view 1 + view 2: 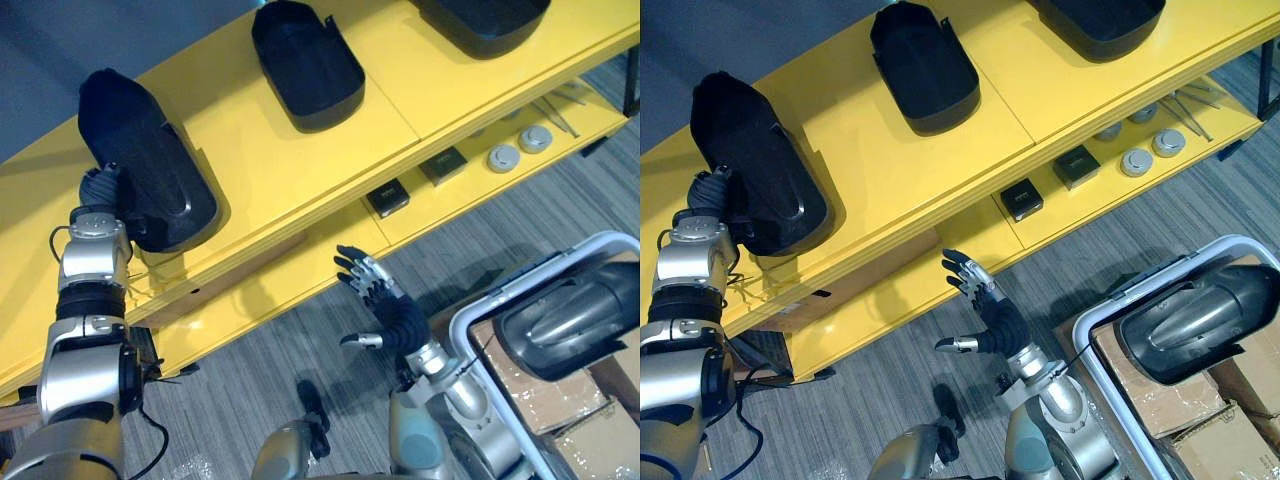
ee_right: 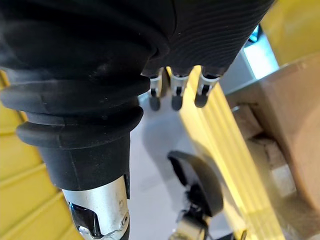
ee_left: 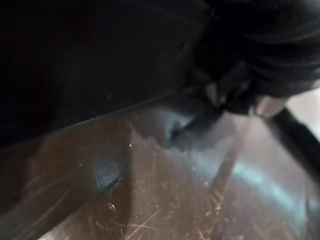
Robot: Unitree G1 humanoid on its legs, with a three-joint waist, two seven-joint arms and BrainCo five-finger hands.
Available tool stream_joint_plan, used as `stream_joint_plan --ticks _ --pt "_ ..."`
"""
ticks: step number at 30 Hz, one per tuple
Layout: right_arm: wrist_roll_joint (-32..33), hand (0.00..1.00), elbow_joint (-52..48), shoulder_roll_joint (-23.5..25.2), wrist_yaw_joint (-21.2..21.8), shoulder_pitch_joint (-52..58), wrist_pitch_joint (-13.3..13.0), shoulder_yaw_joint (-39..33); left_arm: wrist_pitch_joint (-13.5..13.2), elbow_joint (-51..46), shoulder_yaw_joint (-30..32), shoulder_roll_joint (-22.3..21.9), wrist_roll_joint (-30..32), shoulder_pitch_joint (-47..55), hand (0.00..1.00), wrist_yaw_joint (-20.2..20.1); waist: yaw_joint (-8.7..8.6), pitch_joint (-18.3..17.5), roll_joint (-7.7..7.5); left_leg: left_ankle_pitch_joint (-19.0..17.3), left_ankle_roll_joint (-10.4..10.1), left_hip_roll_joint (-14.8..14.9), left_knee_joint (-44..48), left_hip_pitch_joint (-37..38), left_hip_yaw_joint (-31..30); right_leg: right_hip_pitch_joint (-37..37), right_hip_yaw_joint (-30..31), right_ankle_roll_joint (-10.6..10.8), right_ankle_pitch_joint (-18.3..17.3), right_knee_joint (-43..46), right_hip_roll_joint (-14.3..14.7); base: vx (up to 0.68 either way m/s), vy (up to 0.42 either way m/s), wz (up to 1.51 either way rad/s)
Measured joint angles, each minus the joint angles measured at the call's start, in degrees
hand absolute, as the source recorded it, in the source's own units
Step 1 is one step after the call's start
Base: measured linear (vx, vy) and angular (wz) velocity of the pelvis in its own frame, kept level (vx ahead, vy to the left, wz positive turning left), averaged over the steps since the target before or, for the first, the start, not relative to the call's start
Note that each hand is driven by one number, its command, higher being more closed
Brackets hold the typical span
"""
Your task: Walk over and take plastic housings, then place them on the shelf
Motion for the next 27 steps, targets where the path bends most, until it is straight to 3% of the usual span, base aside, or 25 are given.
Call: stream_joint_plan --ticks 6,11,14,18,23,27 --pt "0.0 0.0 0.1 -0.2 -0.4 -0.5 0.0 0.0 0.4 1.7 -0.1 0.0 -0.1 0.1 0.0 0.5 -0.06 0.0 0.0 0.0 0.0 0.0 0.2 -0.1 0.1 -0.2 0.1 0.0 0.0 0.0 0.0 0.0 0.0 0.0" --pt "0.1 0.0 0.2 -0.2 -0.8 -0.5 0.1 -0.1 0.8 1.8 -0.1 0.1 -0.2 0.1 0.0 3.3 -0.21 0.0 0.01 0.0 0.0 0.2 0.3 -0.7 0.4 -0.9 0.3 0.0 0.1 0.1 0.2 0.01 -0.006 -0.01" --pt "0.1 0.0 0.2 -0.2 -0.8 -0.5 0.1 -0.3 0.8 1.8 -0.1 0.1 -0.8 0.1 0.0 6.2 -0.38 0.0 0.0 0.0 0.0 0.3 0.3 -0.7 0.6 -0.9 0.5 0.0 0.1 0.0 0.4 0.01 -0.005 -0.01" --pt "0.1 0.0 0.2 -0.2 -0.7 -0.6 0.1 -1.0 -0.3 1.8 0.1 0.1 -3.4 0.1 0.0 13.4 -0.75 0.0 0.0 -0.1 -0.1 0.5 0.2 -0.5 1.1 -0.9 0.8 0.0 0.1 -0.1 0.6 0.02 -0.014 -0.04" --pt "0.1 0.0 0.2 -0.1 -0.2 -0.3 -1.9 -1.5 -6.9 1.8 1.0 0.1 -7.4 -2.9 0.0 24.4 -1.16 0.1 -0.19 -0.2 -0.3 0.6 0.1 0.2 1.7 -0.7 1.8 0.1 0.2 -0.1 1.0 0.01 -0.01 -0.09" --pt "0.0 0.0 0.3 0.2 0.1 0.9 -4.0 -1.2 -11.8 1.8 2.2 0.8 -7.4 -7.3 0.0 27.9 -1.8 0.1 -0.31 -0.2 -0.3 0.7 -0.3 2.5 1.7 1.9 1.6 0.1 0.4 -1.3 1.1 0.02 -0.001 -0.04"
